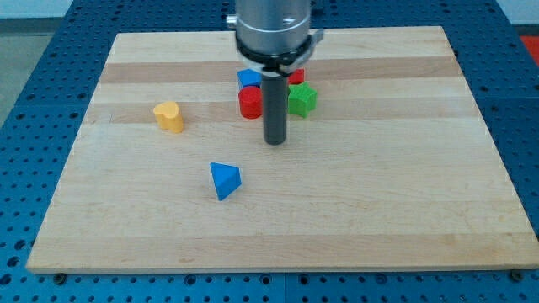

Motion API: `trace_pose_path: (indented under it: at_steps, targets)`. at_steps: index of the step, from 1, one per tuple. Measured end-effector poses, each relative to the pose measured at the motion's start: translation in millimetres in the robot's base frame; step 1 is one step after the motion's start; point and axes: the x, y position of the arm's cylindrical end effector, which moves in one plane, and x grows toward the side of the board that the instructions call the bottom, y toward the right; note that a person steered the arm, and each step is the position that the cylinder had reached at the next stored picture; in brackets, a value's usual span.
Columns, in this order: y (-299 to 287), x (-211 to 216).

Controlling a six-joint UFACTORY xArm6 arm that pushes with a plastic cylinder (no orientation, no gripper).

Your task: Point your arm to the yellow heart

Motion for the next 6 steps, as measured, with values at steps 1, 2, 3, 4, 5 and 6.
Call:
trace_pose_path:
  at_steps: [1, 2, 3, 4, 5, 6]
  targets:
    - [-30, 9]
    - [-65, 9]
    - [-96, 9]
    - [-122, 6]
    - [-135, -8]
    - [-152, -21]
